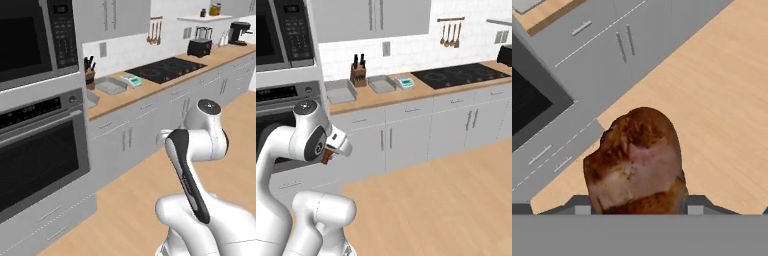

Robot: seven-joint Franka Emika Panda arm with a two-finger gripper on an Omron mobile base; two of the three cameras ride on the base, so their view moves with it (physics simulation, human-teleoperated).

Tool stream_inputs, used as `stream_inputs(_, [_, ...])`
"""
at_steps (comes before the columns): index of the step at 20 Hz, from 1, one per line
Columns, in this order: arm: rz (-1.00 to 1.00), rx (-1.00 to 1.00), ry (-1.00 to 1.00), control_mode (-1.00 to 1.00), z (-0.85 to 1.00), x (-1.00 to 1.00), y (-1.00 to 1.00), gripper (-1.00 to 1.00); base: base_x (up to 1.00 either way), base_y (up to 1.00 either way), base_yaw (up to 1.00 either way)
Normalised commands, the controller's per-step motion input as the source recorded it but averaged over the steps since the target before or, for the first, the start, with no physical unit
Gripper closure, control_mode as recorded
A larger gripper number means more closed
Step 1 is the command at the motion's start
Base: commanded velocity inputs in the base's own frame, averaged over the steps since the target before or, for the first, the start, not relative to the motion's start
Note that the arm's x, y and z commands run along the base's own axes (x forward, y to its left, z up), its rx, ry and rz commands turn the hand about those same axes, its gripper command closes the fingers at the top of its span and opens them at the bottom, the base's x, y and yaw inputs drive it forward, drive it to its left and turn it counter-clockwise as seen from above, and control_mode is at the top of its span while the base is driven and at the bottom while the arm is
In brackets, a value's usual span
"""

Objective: Place one tomato and one chicken drumstick in each tupperware on the nearby counter, to pack two identical lunches.

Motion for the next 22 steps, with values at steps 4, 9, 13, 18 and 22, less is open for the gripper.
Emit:
stream_inputs(4, [0.0, 0.0, 0.0, 1.0, 0.0, 0.0, 0.0, 1.0, 1.0, -0.05, 0.19])
stream_inputs(9, [0.0, 0.0, 0.0, 1.0, 0.0, 0.0, 0.0, 1.0, 1.0, -0.06, 0.14])
stream_inputs(13, [0.0, 0.0, 0.0, 1.0, 0.0, 0.0, 0.0, 1.0, 1.0, -0.59, 0.22])
stream_inputs(18, [0.0, 0.0, 0.0, 1.0, 0.0, 0.0, 0.0, 1.0, 1.0, -0.31, 0.33])
stream_inputs(22, [0.0, 0.0, 0.0, 1.0, 0.0, 0.0, 0.0, 1.0, 1.0, -0.15, 0.4])
